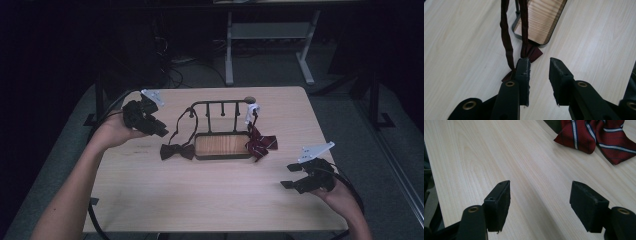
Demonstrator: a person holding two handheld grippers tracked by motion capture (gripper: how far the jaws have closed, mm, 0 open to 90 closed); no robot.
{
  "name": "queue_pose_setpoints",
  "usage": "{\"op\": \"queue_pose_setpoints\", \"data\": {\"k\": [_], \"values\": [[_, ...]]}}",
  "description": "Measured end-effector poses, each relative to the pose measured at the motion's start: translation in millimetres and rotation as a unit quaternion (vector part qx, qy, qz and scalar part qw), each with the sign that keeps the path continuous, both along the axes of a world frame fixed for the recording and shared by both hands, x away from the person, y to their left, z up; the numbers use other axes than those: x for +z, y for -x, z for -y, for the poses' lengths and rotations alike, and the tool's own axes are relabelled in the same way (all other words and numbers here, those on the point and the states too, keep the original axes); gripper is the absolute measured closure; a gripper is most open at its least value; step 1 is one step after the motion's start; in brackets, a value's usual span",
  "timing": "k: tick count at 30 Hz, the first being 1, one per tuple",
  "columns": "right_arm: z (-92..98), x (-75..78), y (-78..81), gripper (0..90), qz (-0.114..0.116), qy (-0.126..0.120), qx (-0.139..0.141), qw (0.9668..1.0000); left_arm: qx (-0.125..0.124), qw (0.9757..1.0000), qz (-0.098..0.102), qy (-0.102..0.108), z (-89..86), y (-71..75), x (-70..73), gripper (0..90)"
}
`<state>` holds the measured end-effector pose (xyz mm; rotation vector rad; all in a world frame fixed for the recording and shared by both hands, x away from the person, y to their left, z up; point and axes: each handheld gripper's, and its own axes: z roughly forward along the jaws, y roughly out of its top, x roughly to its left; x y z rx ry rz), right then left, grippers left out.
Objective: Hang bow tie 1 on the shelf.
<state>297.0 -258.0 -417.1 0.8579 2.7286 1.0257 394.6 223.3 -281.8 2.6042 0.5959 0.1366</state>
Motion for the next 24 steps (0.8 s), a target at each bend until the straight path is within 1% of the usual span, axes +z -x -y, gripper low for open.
{"op": "queue_pose_setpoints", "data": {"k": [6, 12, 15, 22, 24], "values": [[0.2, 0.1, -0.1, 32.2, 0.001, 0.000, 0.000, 1.0000, 0.002, 1.0000, 0.003, 0.004, -5.2, 7.6, -6.6, 67.0], [0.0, 0.1, -0.2, 31.7, 0.001, 0.002, -0.001, 1.0000, -0.001, 0.9999, 0.006, 0.009, -9.0, 14.3, -9.8, 65.0], [-0.2, 0.0, -0.1, 31.6, -0.001, 0.003, -0.002, 1.0000, -0.001, 0.9999, 0.006, 0.011, -10.8, 17.6, -12.9, 63.4], [0.2, -0.4, -0.3, 31.3, -0.001, 0.005, -0.002, 1.0000, -0.003, 0.9999, 0.003, 0.013, -13.6, 25.1, -22.1, 59.5], [0.2, -0.5, -0.2, 31.3, -0.001, 0.004, -0.002, 1.0000, -0.004, 0.9998, 0.001, 0.017, -15.2, 27.2, -25.2, 58.2]]}}
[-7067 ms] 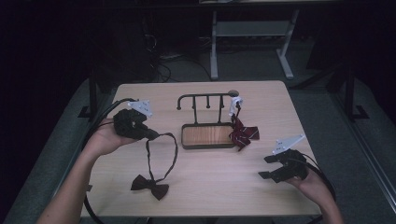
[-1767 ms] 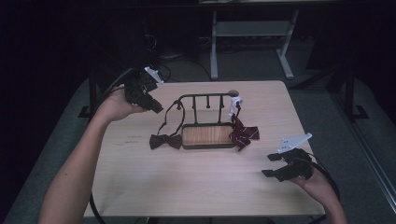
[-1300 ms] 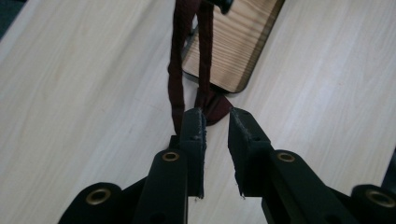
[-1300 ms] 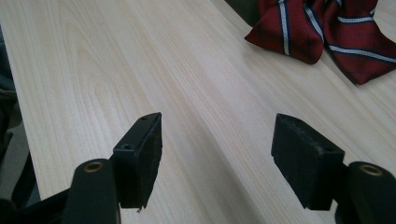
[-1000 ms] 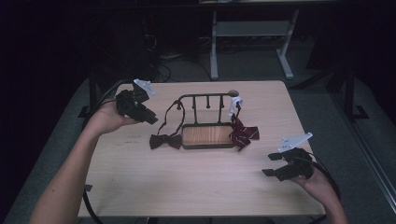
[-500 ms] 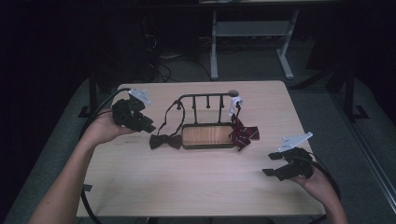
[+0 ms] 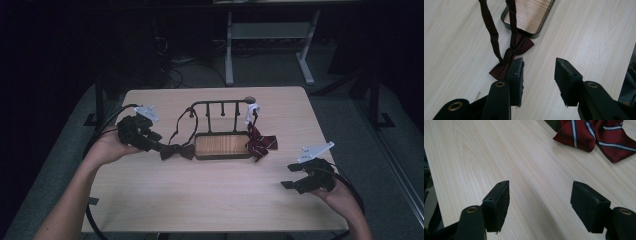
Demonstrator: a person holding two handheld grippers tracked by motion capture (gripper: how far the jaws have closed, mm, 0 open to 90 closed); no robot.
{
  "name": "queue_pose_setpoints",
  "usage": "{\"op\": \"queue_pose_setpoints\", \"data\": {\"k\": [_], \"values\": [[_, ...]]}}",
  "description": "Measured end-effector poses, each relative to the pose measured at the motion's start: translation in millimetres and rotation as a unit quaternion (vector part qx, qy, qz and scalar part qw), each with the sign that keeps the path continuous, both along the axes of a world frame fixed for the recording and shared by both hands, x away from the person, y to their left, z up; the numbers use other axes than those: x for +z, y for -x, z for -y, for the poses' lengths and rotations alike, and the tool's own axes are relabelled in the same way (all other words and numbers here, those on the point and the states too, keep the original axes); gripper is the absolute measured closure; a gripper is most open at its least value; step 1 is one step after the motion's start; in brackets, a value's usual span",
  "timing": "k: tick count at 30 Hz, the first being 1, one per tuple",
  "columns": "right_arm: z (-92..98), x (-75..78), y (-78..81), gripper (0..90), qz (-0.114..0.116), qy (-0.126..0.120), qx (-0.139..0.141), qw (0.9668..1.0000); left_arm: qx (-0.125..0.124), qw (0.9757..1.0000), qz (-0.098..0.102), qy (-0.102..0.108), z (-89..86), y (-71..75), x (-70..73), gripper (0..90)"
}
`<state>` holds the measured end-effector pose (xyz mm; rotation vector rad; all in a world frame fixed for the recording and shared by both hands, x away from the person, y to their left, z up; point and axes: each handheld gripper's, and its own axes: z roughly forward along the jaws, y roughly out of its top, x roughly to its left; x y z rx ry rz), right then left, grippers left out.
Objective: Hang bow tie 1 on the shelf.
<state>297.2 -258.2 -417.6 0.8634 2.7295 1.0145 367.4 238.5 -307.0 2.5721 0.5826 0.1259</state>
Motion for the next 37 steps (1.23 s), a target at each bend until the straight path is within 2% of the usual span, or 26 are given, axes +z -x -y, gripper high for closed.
{"op": "queue_pose_setpoints", "data": {"k": [5, 16, 18, 37], "values": [[-0.2, -0.4, -0.2, 31.2, -0.003, 0.000, -0.002, 1.0000, 0.003, 0.9999, -0.002, 0.010, -2.8, 5.0, -8.3, 56.3], [-0.5, -1.8, -0.4, 31.1, -0.006, 0.002, -0.002, 1.0000, 0.005, 1.0000, -0.005, 0.005, -5.2, 11.2, -25.2, 50.8], [-0.6, -2.1, -0.4, 31.1, -0.006, 0.002, -0.001, 1.0000, 0.004, 1.0000, -0.007, -0.001, -5.8, 11.8, -28.2, 50.0], [-0.6, -1.8, -0.2, 31.0, -0.006, 0.002, -0.001, 1.0000, 0.010, 0.9999, -0.005, 0.006, -11.7, 28.5, -47.8, 43.6]]}}
